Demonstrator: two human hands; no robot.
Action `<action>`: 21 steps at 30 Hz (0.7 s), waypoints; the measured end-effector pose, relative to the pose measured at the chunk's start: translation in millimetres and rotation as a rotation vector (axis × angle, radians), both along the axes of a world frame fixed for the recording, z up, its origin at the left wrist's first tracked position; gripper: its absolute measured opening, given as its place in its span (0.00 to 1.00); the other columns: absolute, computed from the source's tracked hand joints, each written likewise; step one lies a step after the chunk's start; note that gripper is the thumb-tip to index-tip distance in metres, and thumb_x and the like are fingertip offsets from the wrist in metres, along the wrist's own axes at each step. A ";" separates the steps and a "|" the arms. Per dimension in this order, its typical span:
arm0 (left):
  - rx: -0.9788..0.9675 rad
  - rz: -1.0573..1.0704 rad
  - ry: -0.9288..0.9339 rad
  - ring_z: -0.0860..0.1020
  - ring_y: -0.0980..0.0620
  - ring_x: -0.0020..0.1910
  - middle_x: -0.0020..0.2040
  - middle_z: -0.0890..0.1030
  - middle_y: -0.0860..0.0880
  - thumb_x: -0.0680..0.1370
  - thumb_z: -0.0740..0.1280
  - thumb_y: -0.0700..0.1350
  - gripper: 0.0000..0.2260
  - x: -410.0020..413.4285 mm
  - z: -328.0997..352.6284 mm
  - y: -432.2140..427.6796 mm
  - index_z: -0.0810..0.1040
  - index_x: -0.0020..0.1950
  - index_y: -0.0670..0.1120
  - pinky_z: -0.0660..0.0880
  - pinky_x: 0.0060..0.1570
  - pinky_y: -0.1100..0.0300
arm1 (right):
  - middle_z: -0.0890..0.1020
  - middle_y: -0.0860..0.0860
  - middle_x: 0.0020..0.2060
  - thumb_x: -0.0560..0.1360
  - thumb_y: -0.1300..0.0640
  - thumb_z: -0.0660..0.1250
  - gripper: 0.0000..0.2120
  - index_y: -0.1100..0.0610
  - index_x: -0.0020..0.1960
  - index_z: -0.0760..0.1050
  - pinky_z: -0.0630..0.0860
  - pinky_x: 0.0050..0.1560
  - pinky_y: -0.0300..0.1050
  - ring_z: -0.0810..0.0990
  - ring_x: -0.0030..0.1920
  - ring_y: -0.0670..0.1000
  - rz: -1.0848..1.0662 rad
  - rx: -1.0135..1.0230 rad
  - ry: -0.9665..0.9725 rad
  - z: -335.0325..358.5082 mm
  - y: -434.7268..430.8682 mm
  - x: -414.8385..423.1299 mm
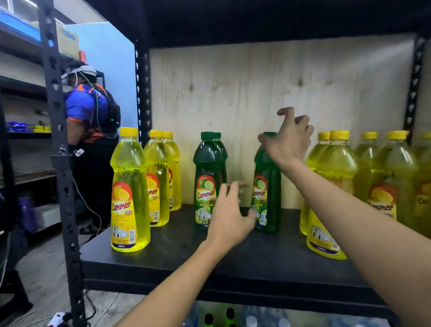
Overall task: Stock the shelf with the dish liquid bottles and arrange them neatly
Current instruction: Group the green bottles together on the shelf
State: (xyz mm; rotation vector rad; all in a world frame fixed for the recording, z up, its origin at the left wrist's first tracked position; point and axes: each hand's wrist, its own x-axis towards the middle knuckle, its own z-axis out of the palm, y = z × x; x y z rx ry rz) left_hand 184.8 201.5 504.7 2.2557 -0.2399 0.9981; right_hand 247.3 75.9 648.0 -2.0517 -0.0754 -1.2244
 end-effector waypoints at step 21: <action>-0.247 0.040 0.235 0.79 0.52 0.57 0.58 0.80 0.52 0.58 0.83 0.59 0.46 -47.2 -5.8 -19.0 0.67 0.70 0.49 0.78 0.59 0.55 | 0.85 0.49 0.53 0.65 0.49 0.81 0.28 0.50 0.63 0.76 0.77 0.41 0.47 0.84 0.52 0.51 0.904 0.104 0.527 -14.7 -20.8 -67.8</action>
